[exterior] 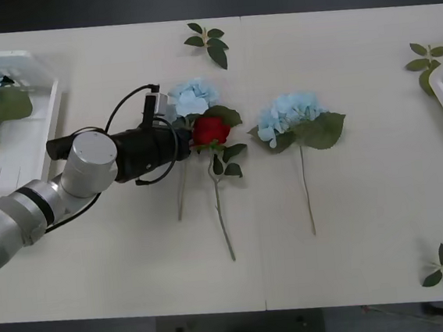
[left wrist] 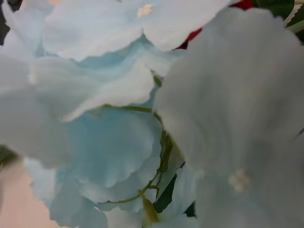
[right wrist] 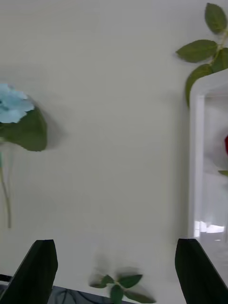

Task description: Put the red flowers into the right box and the blue flowers into the left box

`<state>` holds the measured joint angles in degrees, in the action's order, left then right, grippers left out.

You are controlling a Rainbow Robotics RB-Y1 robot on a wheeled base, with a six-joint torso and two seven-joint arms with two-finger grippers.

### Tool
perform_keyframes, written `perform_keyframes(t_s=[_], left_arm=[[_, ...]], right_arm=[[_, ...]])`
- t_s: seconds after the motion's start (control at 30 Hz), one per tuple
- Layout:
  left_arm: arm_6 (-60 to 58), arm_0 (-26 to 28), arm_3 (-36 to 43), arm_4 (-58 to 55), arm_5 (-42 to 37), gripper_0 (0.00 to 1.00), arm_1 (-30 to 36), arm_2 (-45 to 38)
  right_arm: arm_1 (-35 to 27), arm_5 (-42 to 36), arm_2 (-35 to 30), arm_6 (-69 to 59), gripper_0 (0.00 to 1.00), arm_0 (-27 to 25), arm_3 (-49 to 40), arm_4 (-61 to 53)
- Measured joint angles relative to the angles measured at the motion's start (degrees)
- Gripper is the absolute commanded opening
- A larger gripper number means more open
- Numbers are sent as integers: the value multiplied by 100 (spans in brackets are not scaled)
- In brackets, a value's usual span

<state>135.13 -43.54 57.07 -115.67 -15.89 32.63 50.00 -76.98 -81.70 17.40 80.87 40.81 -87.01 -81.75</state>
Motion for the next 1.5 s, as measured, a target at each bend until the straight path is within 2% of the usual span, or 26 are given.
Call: perform_keyframes(t_s=[0.17,0.3,0.53,0.77,0.9,1.0,1.23,1.33,1.37,1.4,1.43,1.5], left_arm=[[0,0,41,-105,-101,0,37,0],[0,0,157,-128,-319,0,193,-3],[0,1,177,-127,-1342,0,602,-392],[0,1,178,-104,-1863,0,1051,-635],[0,4,176,93,-2181,0,1251,-827],[0,51,176,359,-2452,0,1327,-1167],[0,391,177,1274,-3383,0,1330,-2543],[0,507,176,1369,-3424,0,1331,-2762],[0,535,176,1372,-3416,14,1331,-2754],[0,561,176,1373,-3403,76,1331,-2724],[0,579,176,1376,-3383,100,1331,-2678],[0,599,176,1388,-3335,100,1331,-2562]], right_arm=[[0,422,519,-1214,73,-29,-1117,157],[46,738,1065,-1907,73,-215,-1952,779],[772,929,2003,-3223,73,-408,-2692,2094],[1722,1067,2570,-4284,73,-409,-2719,3287],[2073,1129,2714,-4392,72,-409,-2599,3709],[2229,1189,2794,-4395,72,-409,-2414,3879],[2323,1570,2814,-4399,73,-409,-2028,3927],[2323,1753,2872,-4401,72,-409,-1905,3927],[2326,1857,2923,-4402,73,-408,-1835,3928],[2340,1956,2985,-4404,73,-408,-1745,3941],[2368,2028,3047,-4408,73,-408,-1651,3985],[2496,2116,3161,-4466,72,-408,-1419,4166]])
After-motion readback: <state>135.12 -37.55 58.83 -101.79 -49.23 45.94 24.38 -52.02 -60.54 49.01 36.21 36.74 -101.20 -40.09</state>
